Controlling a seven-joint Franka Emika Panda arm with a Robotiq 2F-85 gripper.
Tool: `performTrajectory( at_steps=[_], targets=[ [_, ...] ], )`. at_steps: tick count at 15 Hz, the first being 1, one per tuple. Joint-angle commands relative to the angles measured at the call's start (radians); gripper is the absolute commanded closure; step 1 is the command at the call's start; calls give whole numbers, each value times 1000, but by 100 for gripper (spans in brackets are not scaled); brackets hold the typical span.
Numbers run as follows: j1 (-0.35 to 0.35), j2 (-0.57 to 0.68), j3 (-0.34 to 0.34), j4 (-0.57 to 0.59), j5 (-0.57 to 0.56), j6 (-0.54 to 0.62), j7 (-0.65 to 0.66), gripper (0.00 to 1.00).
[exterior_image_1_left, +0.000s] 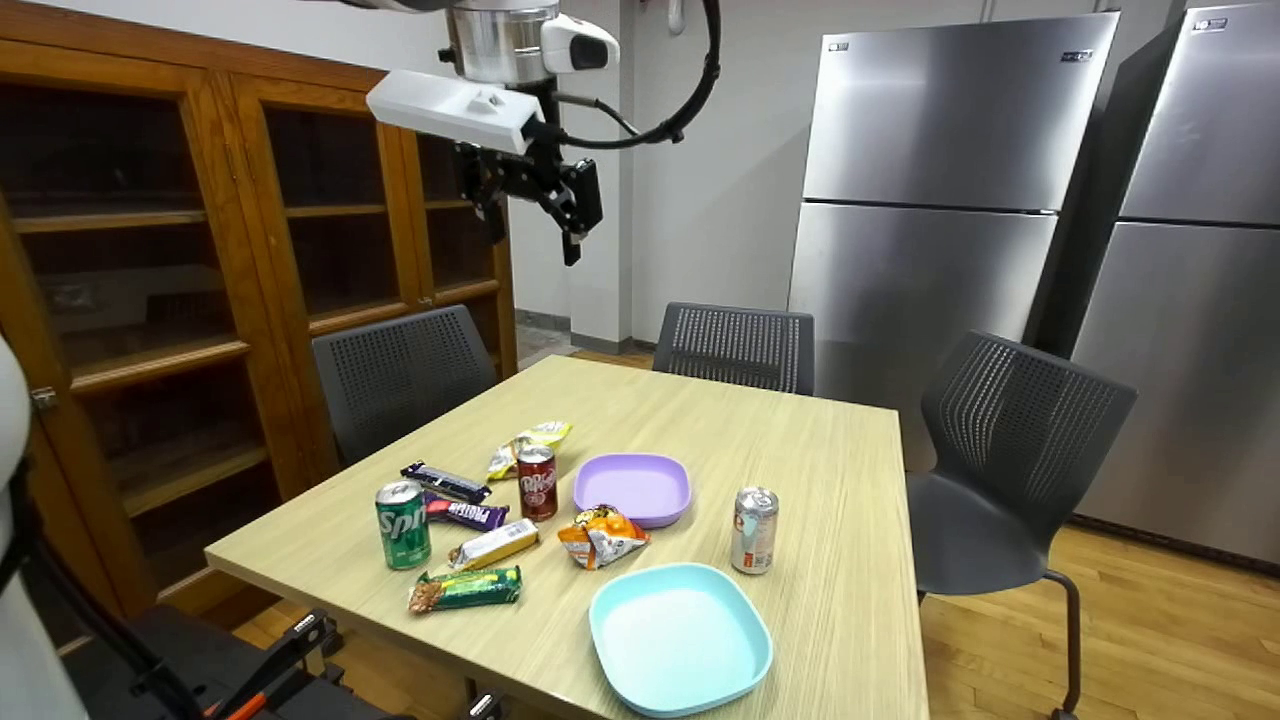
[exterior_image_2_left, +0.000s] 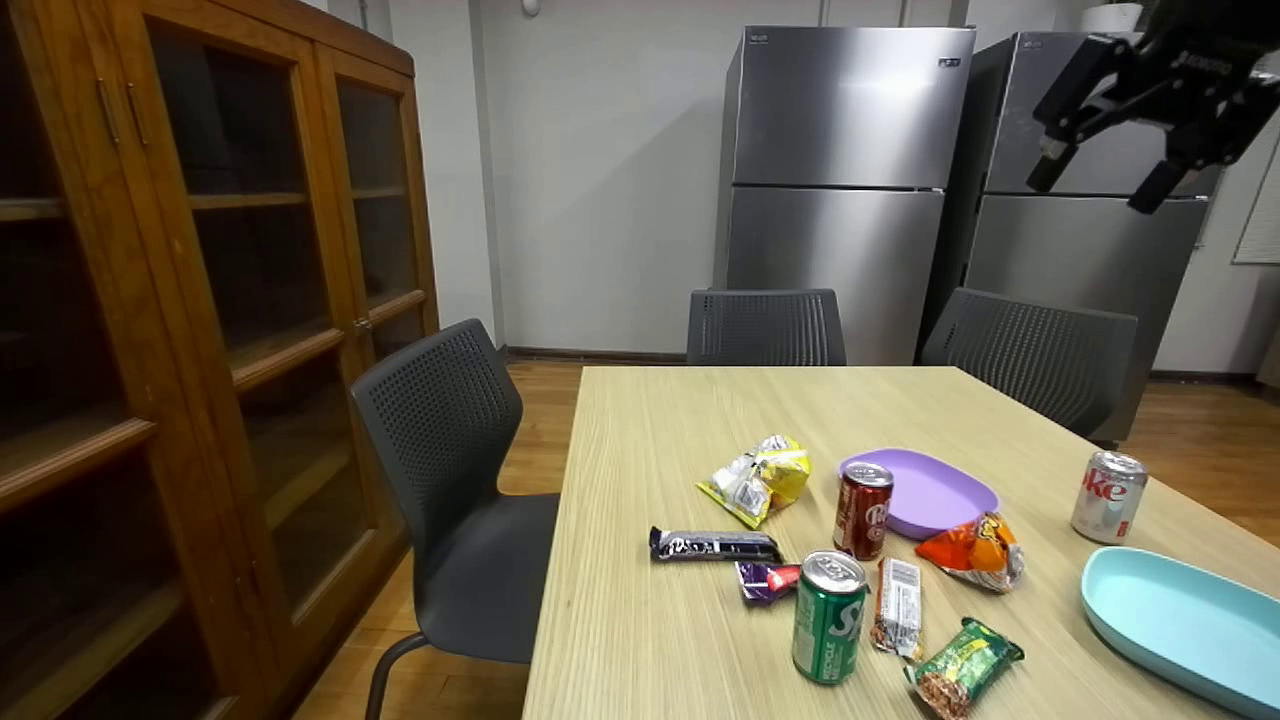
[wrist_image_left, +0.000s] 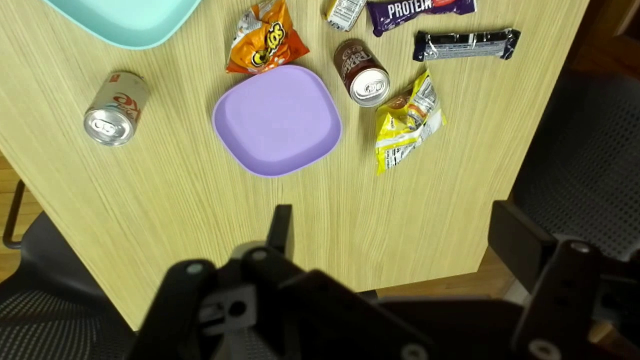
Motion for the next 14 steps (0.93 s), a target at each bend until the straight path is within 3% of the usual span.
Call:
performTrajectory(
  at_steps=[1,14],
  targets=[
    [17,39,30,-35,11,94,-1,0],
    [24,244,107,-84,-30,291,50,0]
  ],
)
